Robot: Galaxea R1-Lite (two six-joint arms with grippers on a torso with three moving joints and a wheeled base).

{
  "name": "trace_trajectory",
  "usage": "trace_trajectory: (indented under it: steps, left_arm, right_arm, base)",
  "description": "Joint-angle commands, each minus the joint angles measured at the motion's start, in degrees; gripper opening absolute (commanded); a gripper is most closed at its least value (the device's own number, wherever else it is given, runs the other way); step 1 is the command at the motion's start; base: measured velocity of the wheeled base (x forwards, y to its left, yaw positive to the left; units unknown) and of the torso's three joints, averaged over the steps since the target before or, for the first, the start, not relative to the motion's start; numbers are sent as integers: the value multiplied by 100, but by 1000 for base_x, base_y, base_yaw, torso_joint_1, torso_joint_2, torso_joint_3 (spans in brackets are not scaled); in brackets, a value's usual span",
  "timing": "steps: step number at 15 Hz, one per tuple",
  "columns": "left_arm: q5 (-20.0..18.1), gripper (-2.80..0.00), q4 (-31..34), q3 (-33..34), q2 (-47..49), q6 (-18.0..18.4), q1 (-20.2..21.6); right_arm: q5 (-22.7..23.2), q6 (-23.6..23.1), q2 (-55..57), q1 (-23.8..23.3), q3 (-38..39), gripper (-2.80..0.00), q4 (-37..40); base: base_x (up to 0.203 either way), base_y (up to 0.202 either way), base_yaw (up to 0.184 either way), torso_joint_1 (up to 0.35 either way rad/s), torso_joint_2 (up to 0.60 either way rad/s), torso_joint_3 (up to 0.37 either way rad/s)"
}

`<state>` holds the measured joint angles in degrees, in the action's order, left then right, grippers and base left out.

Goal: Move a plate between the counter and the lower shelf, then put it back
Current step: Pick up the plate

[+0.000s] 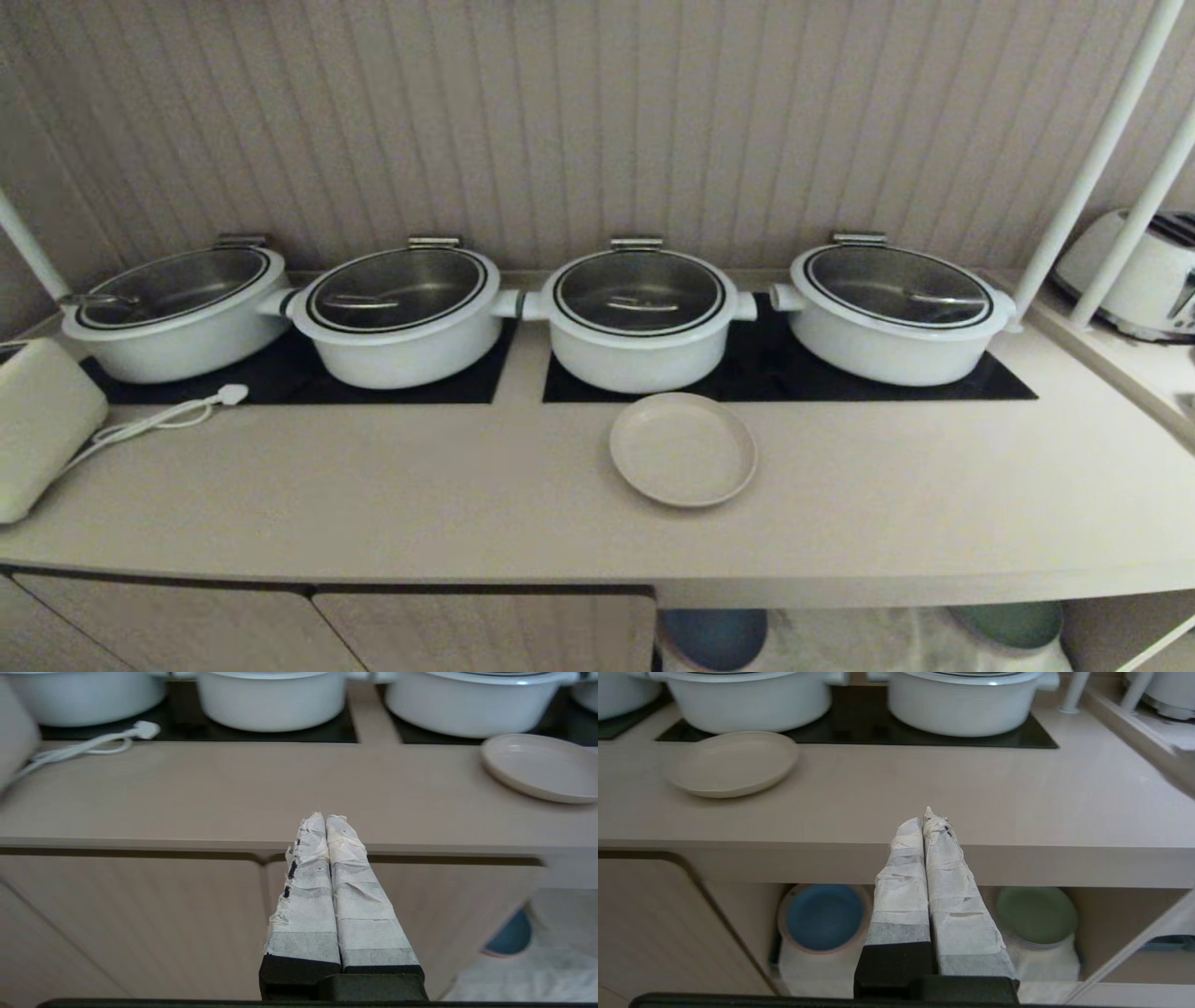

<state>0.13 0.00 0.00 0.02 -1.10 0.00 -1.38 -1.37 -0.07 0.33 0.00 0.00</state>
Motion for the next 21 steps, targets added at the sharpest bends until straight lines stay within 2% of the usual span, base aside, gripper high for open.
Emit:
trace_trajectory:
  steps: [1, 5, 21]
  left_arm:
    - [4, -280, 0, 0, -2, 4, 0]
    - [4, -280, 0, 0, -2, -4, 0]
    - [4, -280, 0, 0, -2, -5, 0]
  right_arm:
    - [-3, -3, 7, 2, 0, -280, 0]
    - [-3, -3, 7, 2, -7, -280, 0]
    - [-3, -12, 7, 2, 0, -280, 0]
  base:
    - [0, 199, 3, -1, 2, 2]
    - [0, 165, -2, 3, 1, 3]
    - [0, 0, 0, 0, 0, 0]
